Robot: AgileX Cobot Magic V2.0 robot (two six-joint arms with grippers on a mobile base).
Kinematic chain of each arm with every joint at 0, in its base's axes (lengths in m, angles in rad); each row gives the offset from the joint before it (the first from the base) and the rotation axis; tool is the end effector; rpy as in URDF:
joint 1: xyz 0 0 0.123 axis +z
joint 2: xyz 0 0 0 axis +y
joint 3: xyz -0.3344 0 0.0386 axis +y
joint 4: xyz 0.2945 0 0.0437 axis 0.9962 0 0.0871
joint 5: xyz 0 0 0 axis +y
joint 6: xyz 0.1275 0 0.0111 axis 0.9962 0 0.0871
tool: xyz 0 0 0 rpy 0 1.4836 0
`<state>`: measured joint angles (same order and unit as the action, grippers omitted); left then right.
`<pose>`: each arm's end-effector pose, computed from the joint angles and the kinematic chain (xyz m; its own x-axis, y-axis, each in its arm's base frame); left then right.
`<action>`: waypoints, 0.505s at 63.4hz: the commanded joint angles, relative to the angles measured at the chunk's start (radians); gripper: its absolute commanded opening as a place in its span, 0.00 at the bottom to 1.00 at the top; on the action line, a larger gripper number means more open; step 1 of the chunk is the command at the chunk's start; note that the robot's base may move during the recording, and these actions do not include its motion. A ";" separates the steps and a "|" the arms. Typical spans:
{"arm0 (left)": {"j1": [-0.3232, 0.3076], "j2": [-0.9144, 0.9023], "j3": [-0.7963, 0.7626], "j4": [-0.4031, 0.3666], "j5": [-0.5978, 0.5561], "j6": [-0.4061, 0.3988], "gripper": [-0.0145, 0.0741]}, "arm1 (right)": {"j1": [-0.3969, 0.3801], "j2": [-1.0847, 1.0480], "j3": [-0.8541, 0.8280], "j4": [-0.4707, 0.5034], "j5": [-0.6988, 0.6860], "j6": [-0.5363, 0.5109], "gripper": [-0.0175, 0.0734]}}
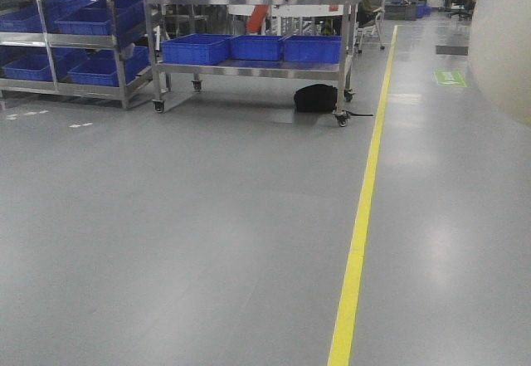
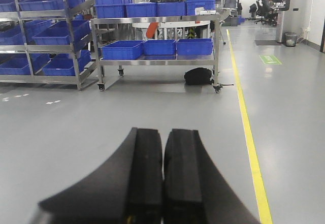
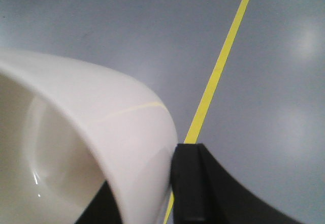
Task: Move white bin to right shelf second layer
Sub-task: 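Drive along the yellow floor line carrying the bin in the right gripper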
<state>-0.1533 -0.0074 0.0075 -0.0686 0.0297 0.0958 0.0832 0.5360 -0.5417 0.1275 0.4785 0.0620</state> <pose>0.0865 -0.0136 0.2101 0.0610 0.0181 -0.9980 0.1531 0.9878 0.0273 0.1439 0.0195 0.3246 -0.3900 0.1422 -0.9098 -0.0702 0.9805 0.1833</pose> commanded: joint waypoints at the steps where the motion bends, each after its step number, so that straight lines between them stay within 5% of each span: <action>1: -0.003 -0.015 0.033 -0.003 -0.091 -0.007 0.26 | -0.007 0.001 -0.032 0.008 -0.100 -0.008 0.25; 32: -0.003 -0.015 0.033 -0.003 -0.091 -0.007 0.26 | -0.007 0.001 -0.032 0.008 -0.100 -0.008 0.25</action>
<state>-0.1533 -0.0074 0.0075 -0.0686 0.0297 0.0958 0.0832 0.5360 -0.5417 0.1275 0.4785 0.0620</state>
